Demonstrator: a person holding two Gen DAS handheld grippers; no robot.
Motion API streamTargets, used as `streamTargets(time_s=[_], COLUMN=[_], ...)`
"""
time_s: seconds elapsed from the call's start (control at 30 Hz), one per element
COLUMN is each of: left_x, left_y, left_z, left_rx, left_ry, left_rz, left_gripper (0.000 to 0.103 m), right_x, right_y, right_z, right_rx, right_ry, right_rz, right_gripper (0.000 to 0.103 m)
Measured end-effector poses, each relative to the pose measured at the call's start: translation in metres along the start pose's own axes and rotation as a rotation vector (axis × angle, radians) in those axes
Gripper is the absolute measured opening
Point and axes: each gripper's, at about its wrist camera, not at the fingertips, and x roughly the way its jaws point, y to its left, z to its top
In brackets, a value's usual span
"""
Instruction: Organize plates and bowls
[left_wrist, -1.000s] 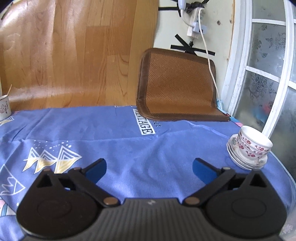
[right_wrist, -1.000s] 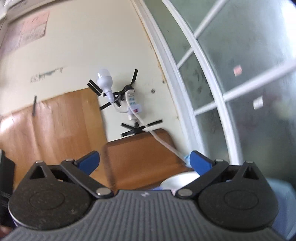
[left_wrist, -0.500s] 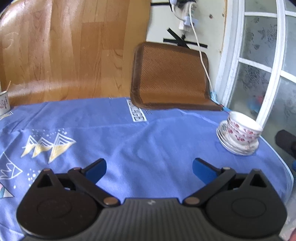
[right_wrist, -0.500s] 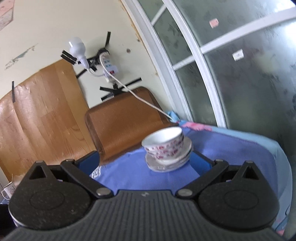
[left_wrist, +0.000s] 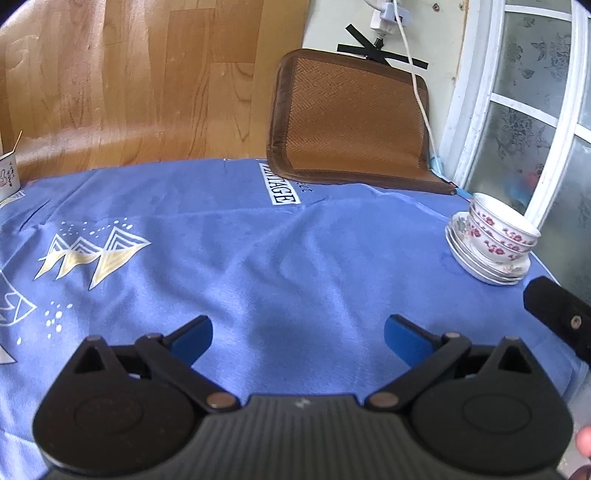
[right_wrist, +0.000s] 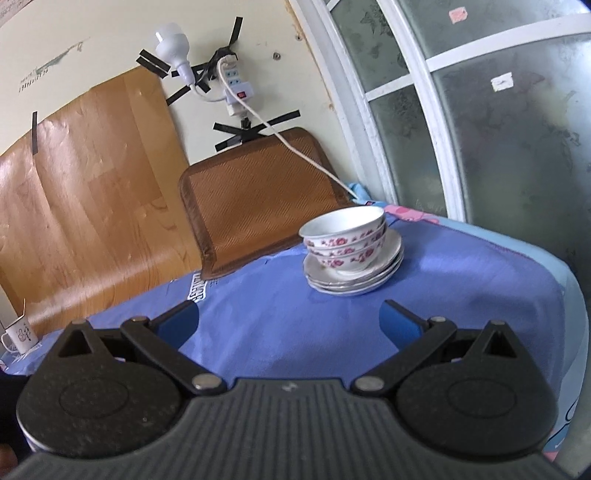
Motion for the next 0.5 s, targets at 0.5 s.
streamTargets(time_s=[0.5], left_x=[0.018], left_y=[0.011], left_z=[-0.001], left_rx=[-0.024], left_ry=[0.065], left_rz=[0.012], left_gripper=[0.103], right_x=[0.014], right_y=[0.005], right_z=[-0.004], right_rx=[0.006], right_ry=[0.039], right_rz=[-0.001], right_gripper=[0.103])
